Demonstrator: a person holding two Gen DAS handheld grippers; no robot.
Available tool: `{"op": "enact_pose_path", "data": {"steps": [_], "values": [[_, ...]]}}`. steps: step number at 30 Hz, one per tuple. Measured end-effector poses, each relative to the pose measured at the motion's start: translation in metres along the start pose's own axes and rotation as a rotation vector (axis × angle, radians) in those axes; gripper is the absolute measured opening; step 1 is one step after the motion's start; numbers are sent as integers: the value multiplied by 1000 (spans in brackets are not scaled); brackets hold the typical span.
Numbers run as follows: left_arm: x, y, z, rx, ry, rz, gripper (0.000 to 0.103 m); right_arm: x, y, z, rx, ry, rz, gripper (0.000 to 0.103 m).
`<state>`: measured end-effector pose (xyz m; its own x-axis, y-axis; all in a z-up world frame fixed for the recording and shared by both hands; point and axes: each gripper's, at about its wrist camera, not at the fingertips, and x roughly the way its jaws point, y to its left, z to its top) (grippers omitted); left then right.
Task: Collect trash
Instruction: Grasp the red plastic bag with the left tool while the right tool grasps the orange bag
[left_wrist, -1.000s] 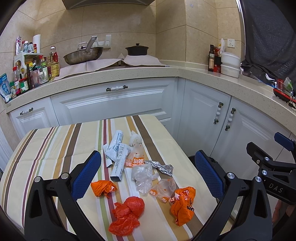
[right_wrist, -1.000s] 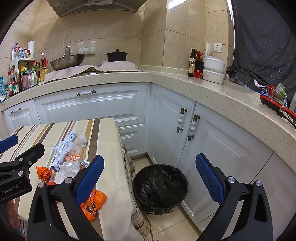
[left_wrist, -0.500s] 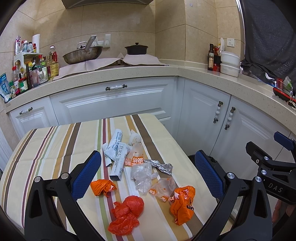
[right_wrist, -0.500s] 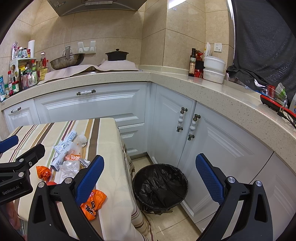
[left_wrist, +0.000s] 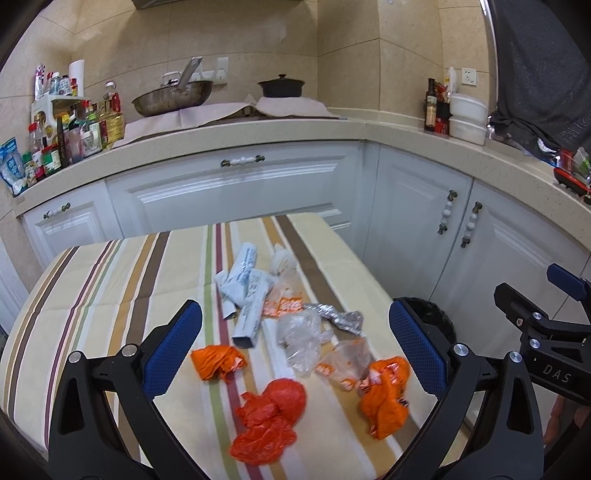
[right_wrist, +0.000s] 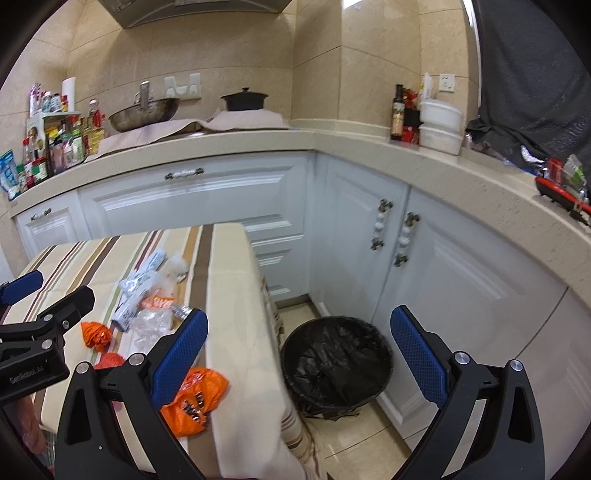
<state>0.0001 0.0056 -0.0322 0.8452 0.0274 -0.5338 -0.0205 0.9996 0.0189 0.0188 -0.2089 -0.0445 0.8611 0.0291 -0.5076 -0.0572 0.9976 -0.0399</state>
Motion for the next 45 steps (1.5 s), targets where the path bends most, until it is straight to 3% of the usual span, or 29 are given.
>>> {"op": "enact_pose_path", "data": {"steps": [10, 15, 26, 29, 31, 39, 45], "values": [[3, 50, -28, -35, 56, 114, 99, 24, 48, -39, -50, 32, 146, 96], [6, 63, -48, -51, 92, 130, 99, 40, 64, -59, -61, 78, 204, 96], [23, 57, -73, -44, 152, 59, 99, 61, 71, -83, -61, 128, 230, 94], [29, 53, -75, -41, 166, 39, 98, 63, 69, -85, -62, 133, 234, 81], [33, 49, -76, -32, 180, 31, 92, 65, 67, -87, -52, 146, 255, 65], [46, 35, -85, -8, 234, -24, 68, 67, 61, -91, -47, 141, 254, 61], [48, 28, -92, -1, 256, -74, 39, 65, 57, -93, -40, 129, 249, 60]]}}
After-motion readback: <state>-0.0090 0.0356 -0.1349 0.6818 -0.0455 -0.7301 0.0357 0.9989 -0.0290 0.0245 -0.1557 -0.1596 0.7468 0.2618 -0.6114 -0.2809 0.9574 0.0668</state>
